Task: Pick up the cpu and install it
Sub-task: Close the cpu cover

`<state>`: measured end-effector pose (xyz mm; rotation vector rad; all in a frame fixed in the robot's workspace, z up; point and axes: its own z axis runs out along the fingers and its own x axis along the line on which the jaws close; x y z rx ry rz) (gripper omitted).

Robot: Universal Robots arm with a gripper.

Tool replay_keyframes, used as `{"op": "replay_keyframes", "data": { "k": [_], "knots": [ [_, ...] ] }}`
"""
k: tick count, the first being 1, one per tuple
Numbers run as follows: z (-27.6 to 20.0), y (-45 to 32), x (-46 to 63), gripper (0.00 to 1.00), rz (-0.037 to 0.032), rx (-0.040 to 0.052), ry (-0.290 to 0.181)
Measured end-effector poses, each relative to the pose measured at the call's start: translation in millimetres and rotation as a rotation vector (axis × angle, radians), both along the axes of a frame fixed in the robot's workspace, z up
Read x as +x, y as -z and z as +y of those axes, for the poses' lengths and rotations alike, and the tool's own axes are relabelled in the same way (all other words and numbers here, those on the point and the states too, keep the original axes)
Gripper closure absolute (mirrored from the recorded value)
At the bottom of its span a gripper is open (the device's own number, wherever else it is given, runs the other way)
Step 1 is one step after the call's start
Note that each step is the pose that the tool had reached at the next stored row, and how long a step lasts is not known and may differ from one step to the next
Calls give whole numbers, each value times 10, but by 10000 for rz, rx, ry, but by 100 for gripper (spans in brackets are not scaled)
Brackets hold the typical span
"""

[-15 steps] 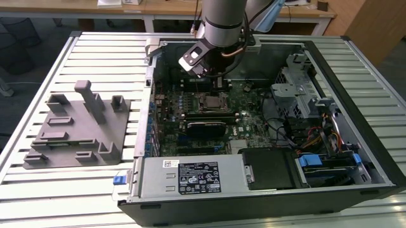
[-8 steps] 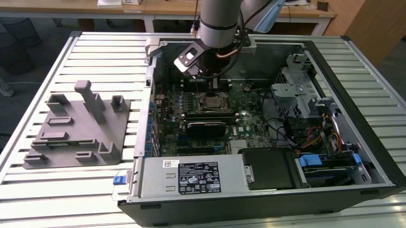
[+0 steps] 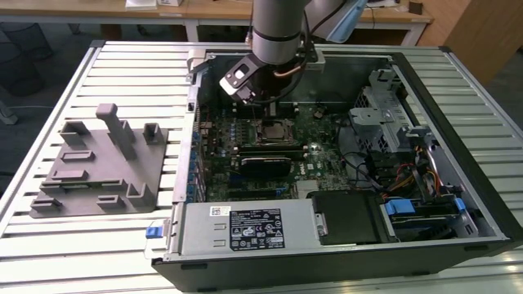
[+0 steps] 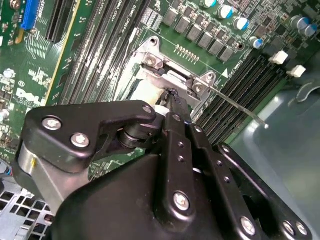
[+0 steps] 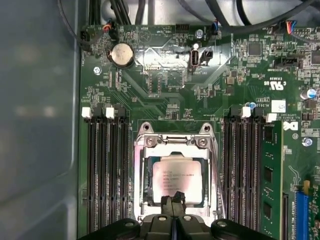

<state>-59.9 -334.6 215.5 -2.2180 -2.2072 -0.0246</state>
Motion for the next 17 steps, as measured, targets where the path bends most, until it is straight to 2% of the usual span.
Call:
{"op": "replay_keyframes", "data": {
  "k": [17],
  "knots": [
    [-2, 172, -28, 89, 33, -11, 1]
  ]
}}
